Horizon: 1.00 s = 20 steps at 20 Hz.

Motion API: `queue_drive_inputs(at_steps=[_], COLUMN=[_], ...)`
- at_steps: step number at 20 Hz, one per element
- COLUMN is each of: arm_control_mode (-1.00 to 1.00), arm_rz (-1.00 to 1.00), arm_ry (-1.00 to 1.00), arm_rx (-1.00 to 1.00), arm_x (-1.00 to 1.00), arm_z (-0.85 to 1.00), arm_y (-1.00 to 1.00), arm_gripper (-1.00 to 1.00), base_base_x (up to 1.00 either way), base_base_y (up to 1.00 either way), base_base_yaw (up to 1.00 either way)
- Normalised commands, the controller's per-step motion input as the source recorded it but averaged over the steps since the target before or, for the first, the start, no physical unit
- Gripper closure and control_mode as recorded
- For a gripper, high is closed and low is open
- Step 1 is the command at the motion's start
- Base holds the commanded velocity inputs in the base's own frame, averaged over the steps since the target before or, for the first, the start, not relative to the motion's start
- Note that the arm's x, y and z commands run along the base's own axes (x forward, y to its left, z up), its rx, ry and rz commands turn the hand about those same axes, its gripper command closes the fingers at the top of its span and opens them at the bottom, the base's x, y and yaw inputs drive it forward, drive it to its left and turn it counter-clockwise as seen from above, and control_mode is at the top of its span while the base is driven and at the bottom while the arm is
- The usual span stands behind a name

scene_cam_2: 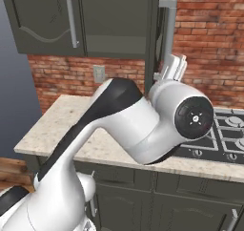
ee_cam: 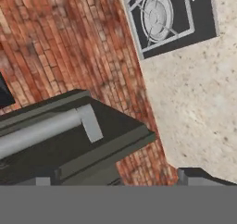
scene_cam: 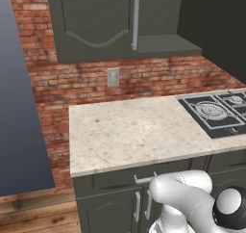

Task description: Close all open cabinet doors.

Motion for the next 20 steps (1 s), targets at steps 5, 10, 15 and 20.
queue_drive_inputs(at_steps=[5, 10, 15, 20], arm_control_mode=[-1.0, -1.0, -1.0, -1.0], arm_rz=[0.18, 0.17, 0.11, 0.07], arm_ry=[-0.1, -0.13, -0.09, -0.05], arm_rx=[0.0, 0.0, -0.06, -0.15], arm_x=[0.21, 0.18, 0.25, 0.29], arm_z=[-0.02, 0.0, -0.03, -0.03], arm_y=[-0.25, -0.23, -0.05, 0.05], arm_gripper=[-1.0, -1.0, -1.0, -1.0], base_base_x=[0.0, 0.0, 0.0, 0.0], base_base_y=[0.0, 0.0, 0.0, 0.0], base_base_yaw=[0.0, 0.0, 0.0, 0.0])
